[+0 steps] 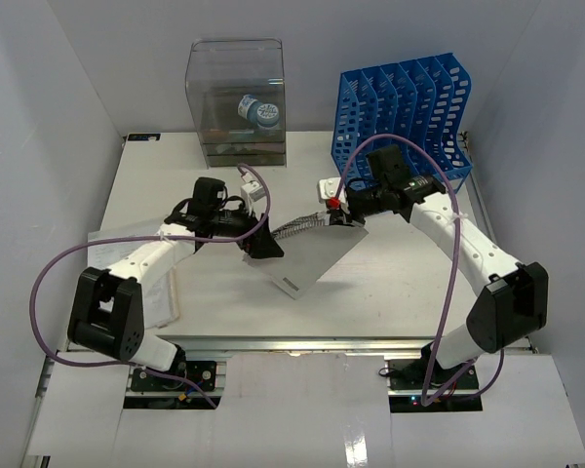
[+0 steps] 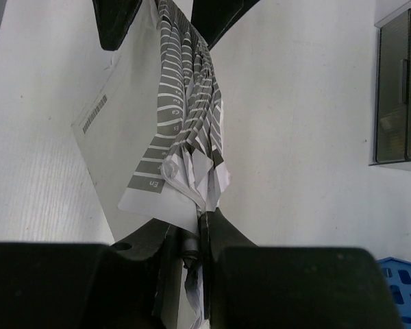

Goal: Organize the desk

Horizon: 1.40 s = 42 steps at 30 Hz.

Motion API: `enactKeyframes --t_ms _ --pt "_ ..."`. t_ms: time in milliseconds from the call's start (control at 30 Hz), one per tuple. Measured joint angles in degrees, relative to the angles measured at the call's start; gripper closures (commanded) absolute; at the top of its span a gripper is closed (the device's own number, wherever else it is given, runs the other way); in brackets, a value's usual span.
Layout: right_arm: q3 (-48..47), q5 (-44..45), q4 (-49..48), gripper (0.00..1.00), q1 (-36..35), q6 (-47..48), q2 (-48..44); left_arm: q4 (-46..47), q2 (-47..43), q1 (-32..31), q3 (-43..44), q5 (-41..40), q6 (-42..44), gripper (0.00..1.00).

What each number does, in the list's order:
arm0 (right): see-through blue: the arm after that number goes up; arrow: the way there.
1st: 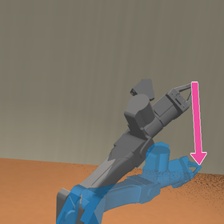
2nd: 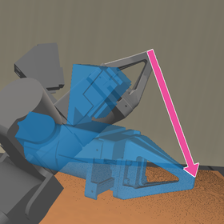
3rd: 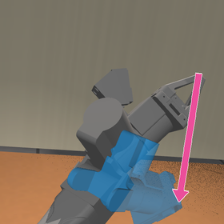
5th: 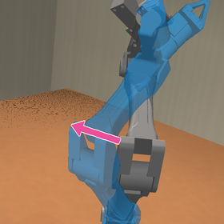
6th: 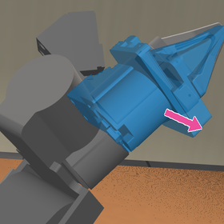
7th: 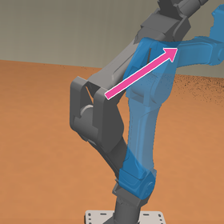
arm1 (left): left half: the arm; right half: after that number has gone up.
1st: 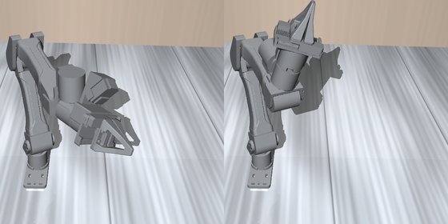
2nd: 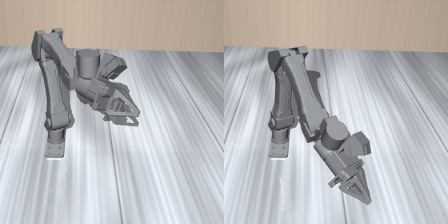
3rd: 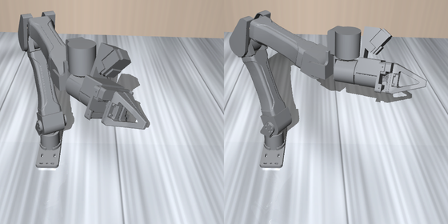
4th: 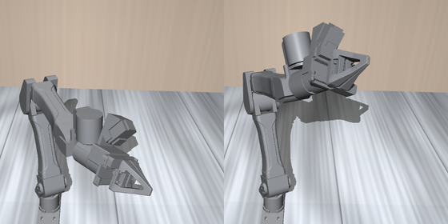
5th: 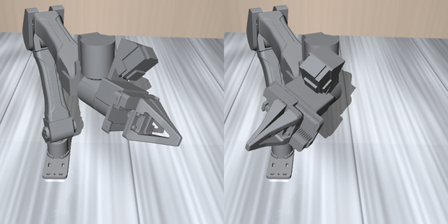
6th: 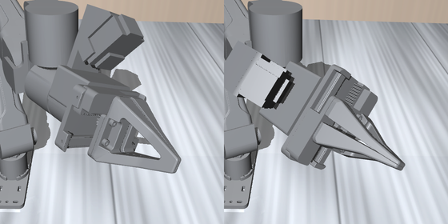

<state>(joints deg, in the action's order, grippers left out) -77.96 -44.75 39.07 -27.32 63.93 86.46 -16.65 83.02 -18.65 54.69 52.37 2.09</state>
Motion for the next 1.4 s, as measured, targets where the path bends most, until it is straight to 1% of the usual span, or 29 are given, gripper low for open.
enactKeyframes --t_ms 200,267,333,400,467,500,567,600,633,667,700,733,833,867,933,1067,1200,1267,1333,1400 --pt "1.71 0.74 -0.28 0.92 -1.05 0.36 -2.10 0.83 2.87 -2.18 3.32 -0.50 3.86 0.02" --pt "1.94 1.14 -0.27 0.92 -1.38 0.35 -2.32 0.81 4.60 -2.84 5.16 -0.25 4.57 0.06" --pt "2.00 1.77 -0.29 0.92 -1.58 0.33 -2.51 0.48 6.32 -3.67 6.88 0.25 5.36 0.21" --pt "2.00 2.42 -0.27 0.92 -1.68 0.24 -2.62 -0.12 7.94 -4.81 8.22 0.98 6.07 0.40" --pt "2.00 3.27 -0.21 0.92 -1.74 -0.01 -2.68 -0.67 9.26 -5.80 9.01 1.80 6.66 0.64" --pt "2.00 3.68 -0.18 0.92 -1.74 -0.18 -2.71 -0.92 9.72 -6.19 9.13 2.21 6.90 0.74" --pt "2.00 4.70 -0.17 0.91 -1.78 -0.47 -2.77 -1.31 10.37 -6.68 9.22 2.93 7.12 0.87" --pt "2.00 5.14 -0.19 0.87 -1.83 -0.60 -2.79 -1.46 10.50 -6.83 9.22 3.36 7.25 0.94" --pt "2.00 5.46 -0.21 0.77 -1.87 -0.72 -2.82 -1.58 10.51 -6.98 9.20 3.78 7.40 0.98" --pt "2.00 5.68 -0.16 0.63 -1.91 -0.86 -2.93 -1.69 10.47 -7.14 9.20 3.85 7.39 1.00" --pt "2.00 5.87 -0.19 0.48 -1.95 -1.13 -3.06 -1.74 10.45 -7.22 9.20 3.89 7.36 1.00" --pt "2.00 6.02 -0.29 0.38 -1.97 -1.51 -3.21 -1.76 10.45 -7.23 9.20 3.92 7.33 1.00" --pt "2.00 6.56 -1.14 0.14 -2.05 -4.27 -4.06 -1.93 9.96 -7.22 8.82 2.89 6.68 1.00" --pt "2.00 6.84 -1.58 0.11 -2.08 -5.63 -4.46 -1.70 9.43 -7.18 8.19 2.04 6.02 1.00" --pt "1.90 7.89 -2.43 0.10 -2.08 -8.21 -5.48 -0.26 7.59 -6.90 5.81 0.63 4.12 1.00" --pt "0.52 9.42 -3.93 0.10 -0.26 -16.33 -7.54 6.09 0.19 -5.64 -3.33 -1.79 -1.96 1.00" --pt "1.22 3.56 -8.72 0.10 9.84 -26.31 -10.55 16.14 -8.58 -4.70 -13.35 -4.43 -8.67 1.00" --pt "4.40 -0.14 -12.32 0.10 15.05 -31.23 -12.72 20.84 -12.06 -4.70 -17.10 -5.34 -11.75 1.00" --pt "10.35 -5.18 -17.39 0.10 17.39 -36.13 -15.30 26.04 -14.55 -4.70 -19.75 -5.72 -14.78 1.00" --pt "14.62 -8.76 -18.86 0.10 17.51 -39.54 -16.35 29.56 -15.75 -4.70 -20.65 -5.72 -16.58 1.00"
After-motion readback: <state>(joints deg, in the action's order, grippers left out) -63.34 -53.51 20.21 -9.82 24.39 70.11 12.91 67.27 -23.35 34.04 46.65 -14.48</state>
